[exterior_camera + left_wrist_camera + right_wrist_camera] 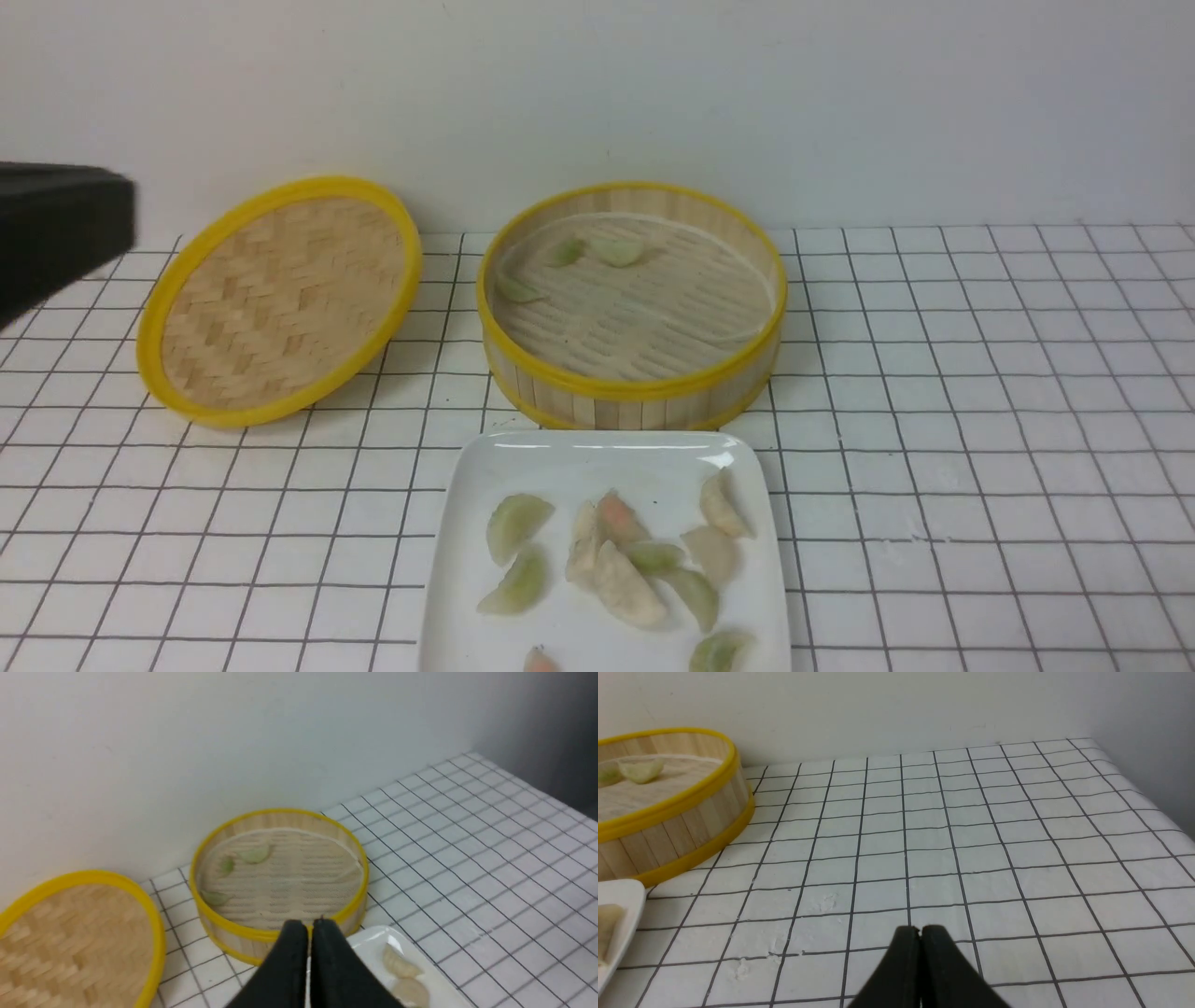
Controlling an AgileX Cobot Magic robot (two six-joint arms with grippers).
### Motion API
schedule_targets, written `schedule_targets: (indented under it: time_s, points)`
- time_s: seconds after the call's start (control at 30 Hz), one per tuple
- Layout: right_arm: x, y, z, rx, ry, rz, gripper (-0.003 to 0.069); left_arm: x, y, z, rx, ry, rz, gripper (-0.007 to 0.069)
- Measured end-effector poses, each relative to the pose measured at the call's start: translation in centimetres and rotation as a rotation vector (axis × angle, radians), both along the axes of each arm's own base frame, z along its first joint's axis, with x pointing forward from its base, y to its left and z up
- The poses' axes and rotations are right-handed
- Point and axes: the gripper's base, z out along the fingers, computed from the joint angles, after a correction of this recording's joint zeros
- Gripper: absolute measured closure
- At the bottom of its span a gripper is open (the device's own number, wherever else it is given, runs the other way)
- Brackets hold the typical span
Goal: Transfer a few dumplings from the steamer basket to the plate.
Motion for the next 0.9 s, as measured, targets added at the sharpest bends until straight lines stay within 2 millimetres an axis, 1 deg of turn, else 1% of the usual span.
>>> schedule_targets:
  time_s: [0.03, 0.1, 0.13, 0.17, 0.27, 0.3, 0.33, 0.37, 0.4, 0.47, 0.53, 0.6, 0.67, 0.7, 0.77, 0.9]
  points:
    - [0.0, 0.0, 0.0, 0.0, 0.0, 0.0, 0.0669, 0.0, 0.1, -0.2, 0.008, -0.002, 0.007, 0.0631]
    - [0.0, 0.0, 0.0, 0.0, 0.0, 0.0, 0.0669, -1.2, 1.4, -1.8, 0.018, -0.035, 0.042, 0.0631]
    - [0.0, 0.0, 0.0, 0.0, 0.0, 0.0, 0.0669, -1.5, 1.8, -3.1, 0.03, -0.035, 0.062, 0.0631]
    - [0.0, 0.0, 0.0, 0.0, 0.0, 0.0, 0.0669, -1.6, 1.9, -3.4, 0.033, -0.033, 0.061, 0.0631]
    - [0.0, 0.0, 0.0, 0.0, 0.0, 0.0, 0.0669, -2.6, 3.2, -9.0, 0.04, -0.044, 0.169, 0.0631]
    - [0.0, 0.0, 0.0, 0.0, 0.0, 0.0, 0.0669, -2.7, 3.3, -9.3, 0.037, -0.05, 0.185, 0.0631]
    - [0.0, 0.0, 0.0, 0.0, 0.0, 0.0, 0.0669, -3.0, 3.5, -10.5, 0.034, -0.063, 0.21, 0.0631]
    - [0.0, 0.0, 0.0, 0.0, 0.0, 0.0, 0.0669, -3.0, 3.6, -12.2, 0.032, -0.056, 0.236, 0.0631]
    - [0.0, 0.0, 0.0, 0.0, 0.0, 0.0, 0.0669, -3.1, 3.8, -14.3, 0.02, -0.076, 0.293, 0.0631]
    - [0.0, 0.0, 0.0, 0.0, 0.0, 0.0, 0.0669, -3.2, 4.1, -17.3, -0.003, -0.094, 0.357, 0.0631]
    - [0.0, 0.0, 0.0, 0.0, 0.0, 0.0, 0.0669, -3.2, 4.2, -18.6, -0.015, -0.102, 0.384, 0.0631]
    - [0.0, 0.0, 0.0, 0.0, 0.0, 0.0, 0.0669, -3.2, 4.3, -21.7, -0.029, -0.09, 0.433, 0.0631]
    - [0.0, 0.0, 0.0, 0.0, 0.0, 0.0, 0.0669, -3.0, 4.4, -23.9, -0.017, -0.038, 0.446, 0.0631]
    - [0.0, 0.0, 0.0, 0.0, 0.0, 0.0, 0.0669, -2.9, 4.4, -24.6, -0.012, -0.013, 0.448, 0.0631]
    - [0.0, 0.0, 0.0, 0.0, 0.0, 0.0, 0.0669, -3.0, 4.4, -25.4, -0.001, 0.025, 0.449, 0.0631]
    - [0.0, 0.0, 0.0, 0.0, 0.0, 0.0, 0.0669, -3.0, 4.4, -25.7, 0.007, 0.053, 0.448, 0.0631]
